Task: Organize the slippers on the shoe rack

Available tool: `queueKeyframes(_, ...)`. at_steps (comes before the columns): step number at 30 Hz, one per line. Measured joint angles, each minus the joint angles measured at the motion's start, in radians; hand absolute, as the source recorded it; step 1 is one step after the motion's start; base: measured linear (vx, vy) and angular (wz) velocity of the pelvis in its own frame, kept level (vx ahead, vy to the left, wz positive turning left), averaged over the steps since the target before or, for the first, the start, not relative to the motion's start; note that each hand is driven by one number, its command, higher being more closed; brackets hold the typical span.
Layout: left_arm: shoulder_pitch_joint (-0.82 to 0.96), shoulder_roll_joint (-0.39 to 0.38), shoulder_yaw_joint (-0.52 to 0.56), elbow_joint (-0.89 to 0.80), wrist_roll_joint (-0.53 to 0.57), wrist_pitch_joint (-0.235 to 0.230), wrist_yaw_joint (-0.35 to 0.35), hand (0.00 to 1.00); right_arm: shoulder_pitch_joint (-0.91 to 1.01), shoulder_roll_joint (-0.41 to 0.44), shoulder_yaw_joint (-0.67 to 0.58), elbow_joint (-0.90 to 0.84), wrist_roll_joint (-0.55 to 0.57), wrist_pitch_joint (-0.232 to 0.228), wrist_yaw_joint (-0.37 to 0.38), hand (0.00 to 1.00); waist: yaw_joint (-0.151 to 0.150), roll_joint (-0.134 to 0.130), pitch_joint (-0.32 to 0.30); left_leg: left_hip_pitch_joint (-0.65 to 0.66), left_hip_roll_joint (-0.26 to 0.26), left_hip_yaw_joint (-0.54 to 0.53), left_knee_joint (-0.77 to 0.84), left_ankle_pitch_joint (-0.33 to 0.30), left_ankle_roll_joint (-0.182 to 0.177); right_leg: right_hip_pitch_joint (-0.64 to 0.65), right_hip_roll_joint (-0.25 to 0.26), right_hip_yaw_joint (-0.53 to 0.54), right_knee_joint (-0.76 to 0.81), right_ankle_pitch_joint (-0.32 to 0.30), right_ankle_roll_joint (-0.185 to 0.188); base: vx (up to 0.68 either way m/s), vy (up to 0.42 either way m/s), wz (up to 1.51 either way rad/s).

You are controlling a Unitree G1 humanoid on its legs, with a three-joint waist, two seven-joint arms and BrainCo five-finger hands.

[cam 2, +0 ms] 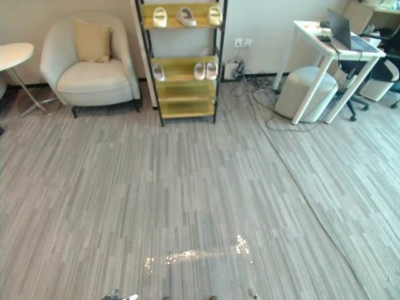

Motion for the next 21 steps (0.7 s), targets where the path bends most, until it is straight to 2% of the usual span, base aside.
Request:
queueKeyframes(8,-0.003,0.000,-0.003,0.000,0.000,-0.010,0.001,0.00,-0.020,0.012,0.001,-0.002,0.000,0.000,0.001,0.00,0.000,-0.001,0.022,0.034,0.001,0.001,-0.048,0.024,0.002,0.024,0.001,-0.010,-0.023,0.006,-0.005,-0.03,-0.005,0.00)
queueKeyframes(21,-0.005,0.003,0.000,0.000,-0.001,-0.010,0.002,0.00,-0.025,0.025,-0.002,-0.003,0.000,0.000,0.002,0.00,0.001,-0.009,0.027,0.052,0.000,0.000,-0.071,0.024,0.002,0.044,0.001,-0.019,-0.047,0.005,-0.004,0.01,-0.004,0.01)
